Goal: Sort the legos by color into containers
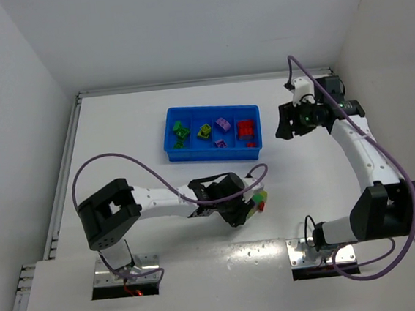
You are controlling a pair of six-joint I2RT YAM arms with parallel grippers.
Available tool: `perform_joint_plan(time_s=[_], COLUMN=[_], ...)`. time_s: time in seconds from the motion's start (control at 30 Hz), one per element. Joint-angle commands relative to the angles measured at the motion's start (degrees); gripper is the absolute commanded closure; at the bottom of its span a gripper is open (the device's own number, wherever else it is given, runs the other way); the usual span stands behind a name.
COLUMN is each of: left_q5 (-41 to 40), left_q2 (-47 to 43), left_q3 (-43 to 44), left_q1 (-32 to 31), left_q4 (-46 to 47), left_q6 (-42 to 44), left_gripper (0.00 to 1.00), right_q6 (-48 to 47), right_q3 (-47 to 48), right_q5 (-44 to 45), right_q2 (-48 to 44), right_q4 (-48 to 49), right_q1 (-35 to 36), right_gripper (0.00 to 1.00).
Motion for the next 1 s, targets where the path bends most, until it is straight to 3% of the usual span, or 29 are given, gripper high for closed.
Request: perform_joint_plan(time_s=[0.0, 0.1, 0.3, 0.5, 0.63, 0.8, 0.97], left_q5=[-2.99, -6.4, -9.76, 0.94, 8.15, 9.84, 14.99], left_q2=[-0.65, -2.76, -9.79, -20.76, -25.43, -28.42, -28.35], left_q3=[0.83, 0.29, -1.99, -6.29, -8.75, -9.46, -5.34], left_q1=[-0.73, -0.73, -0.73, 2.34, 6.81, 11.83, 20.26], left_q4=[0.97, 0.97, -1.58, -8.25, -12.3, -12.3, -15.02], left_q6=[-0.98, 0.24, 13.04, 30.71, 33.38, 34.53, 33.03], left_gripper=[0.72, 0.83, 0.87, 0.87, 0.87, 0.99, 1.0], right_q6=[-0.83, -1.35, -1.35, -4.69, -9.96, -12.51, -19.18], right_q3=[-0.31, -0.83, -2.5, 0.3, 2.86, 1.55, -3.55], right_q5=[-1.38, -1.39, -9.98, -30.81, -41.1, -40.07, -36.2], right_q2=[-1.86, -1.86, -0.1, 10.24, 15.62, 13.01, 4.23], right_q4=[0.98, 0.98, 0.98, -4.89, -10.7, -8.96, -5.79], right_q1=[-1.04, -1.05, -1.57, 0.27, 1.67, 5.01, 10.19], right_gripper=[0.38, 0.38, 0.38, 0.38, 0.38, 0.38, 0.35])
